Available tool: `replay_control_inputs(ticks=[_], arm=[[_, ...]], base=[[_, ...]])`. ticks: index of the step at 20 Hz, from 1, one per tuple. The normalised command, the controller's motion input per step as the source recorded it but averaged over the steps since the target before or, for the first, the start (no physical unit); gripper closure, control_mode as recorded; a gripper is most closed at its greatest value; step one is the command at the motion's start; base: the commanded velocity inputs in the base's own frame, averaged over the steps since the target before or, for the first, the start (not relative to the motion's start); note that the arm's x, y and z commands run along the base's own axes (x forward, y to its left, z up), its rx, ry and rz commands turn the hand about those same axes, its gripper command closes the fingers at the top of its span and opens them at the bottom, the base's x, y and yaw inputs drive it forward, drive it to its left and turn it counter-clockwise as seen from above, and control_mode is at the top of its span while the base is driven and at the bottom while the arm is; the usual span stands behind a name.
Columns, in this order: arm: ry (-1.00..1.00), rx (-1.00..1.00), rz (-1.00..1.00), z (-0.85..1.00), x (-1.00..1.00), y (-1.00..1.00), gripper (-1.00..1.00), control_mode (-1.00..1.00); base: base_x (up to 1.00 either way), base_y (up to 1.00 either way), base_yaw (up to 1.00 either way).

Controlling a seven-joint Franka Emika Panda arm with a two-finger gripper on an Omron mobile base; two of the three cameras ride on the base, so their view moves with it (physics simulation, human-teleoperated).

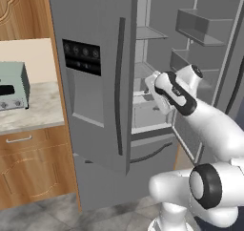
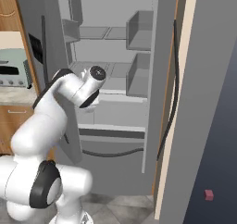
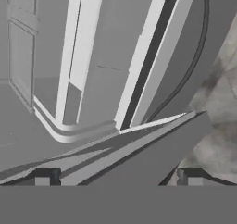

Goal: Place one of the steaks on the plate and the other in the bowl. Then place the bowl in the fridge.

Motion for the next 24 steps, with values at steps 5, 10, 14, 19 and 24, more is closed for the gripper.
replay_control_inputs(ticks=[5, 10, 14, 19, 24], arm=[[0.09, 0.14, 0.06, -0.33, 0.61, 0.22, -1.00, -1.00], [0.32, 0.13, 0.07, -0.22, 0.24, 0.32, -1.00, -1.00], [0.09, 0.12, 0.09, -0.30, 0.06, 0.43, -1.00, -1.00], [0.16, 0.10, 0.10, -0.41, -0.01, 0.68, -1.00, -1.00], [0.16, 0.02, 0.04, -0.06, -0.42, 0.91, -1.00, -1.00]], base=[[0.00, 0.00, 0.00], [0.00, 0.00, 0.00], [0.00, 0.00, 0.00], [0.00, 0.00, 0.00], [0.00, 0.00, 0.00]])
